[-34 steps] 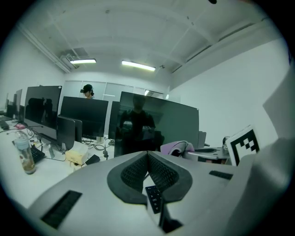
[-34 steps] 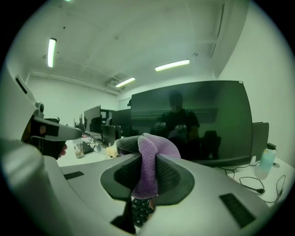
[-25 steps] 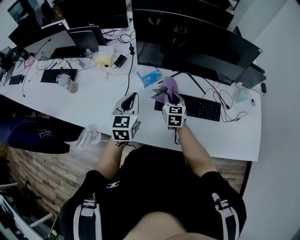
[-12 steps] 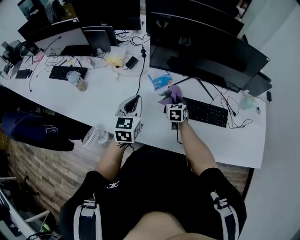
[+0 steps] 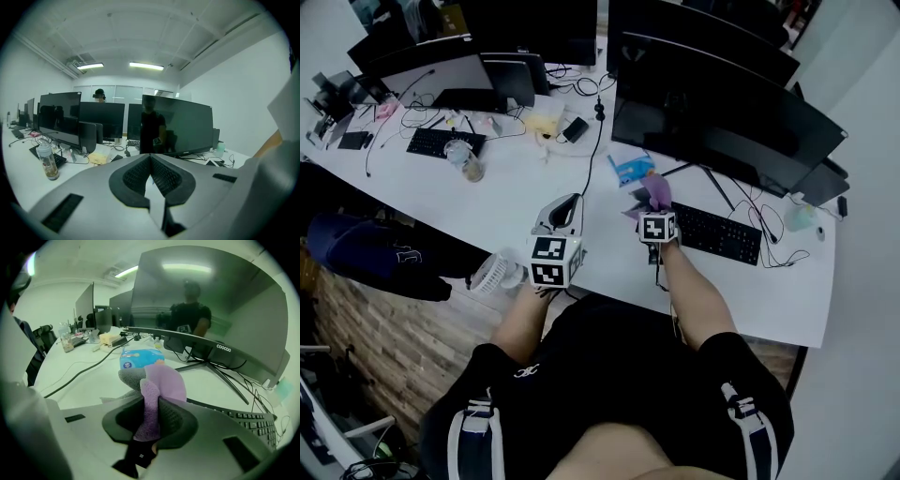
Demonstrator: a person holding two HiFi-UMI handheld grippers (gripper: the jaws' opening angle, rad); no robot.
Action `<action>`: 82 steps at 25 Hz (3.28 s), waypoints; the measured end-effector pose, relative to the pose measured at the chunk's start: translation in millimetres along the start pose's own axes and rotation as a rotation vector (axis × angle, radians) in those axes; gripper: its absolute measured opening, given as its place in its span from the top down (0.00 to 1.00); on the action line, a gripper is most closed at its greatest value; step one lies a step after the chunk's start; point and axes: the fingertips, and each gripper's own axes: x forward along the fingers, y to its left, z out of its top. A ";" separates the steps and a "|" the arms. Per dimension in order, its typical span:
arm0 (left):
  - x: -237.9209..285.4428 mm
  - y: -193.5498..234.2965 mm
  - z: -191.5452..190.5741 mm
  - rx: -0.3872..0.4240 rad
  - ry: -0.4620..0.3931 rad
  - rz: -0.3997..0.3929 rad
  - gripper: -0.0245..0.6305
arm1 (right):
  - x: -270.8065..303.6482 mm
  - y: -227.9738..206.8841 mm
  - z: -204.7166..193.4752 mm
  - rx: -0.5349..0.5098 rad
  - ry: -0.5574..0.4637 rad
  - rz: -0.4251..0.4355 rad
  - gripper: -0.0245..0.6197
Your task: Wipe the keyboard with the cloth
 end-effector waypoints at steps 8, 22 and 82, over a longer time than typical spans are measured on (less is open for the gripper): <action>-0.7 -6.5 -3.2 -0.002 0.002 -0.006 0.94 | -2.4 0.9 -2.7 0.016 0.026 0.002 0.82; -1.8 -22.9 -12.3 -0.014 0.003 -0.035 0.94 | -24.5 19.9 -30.3 0.047 -0.009 0.029 0.82; 65.1 -171.3 -7.2 0.034 0.040 -0.308 0.94 | -79.8 -152.9 -110.6 0.240 0.012 -0.108 0.82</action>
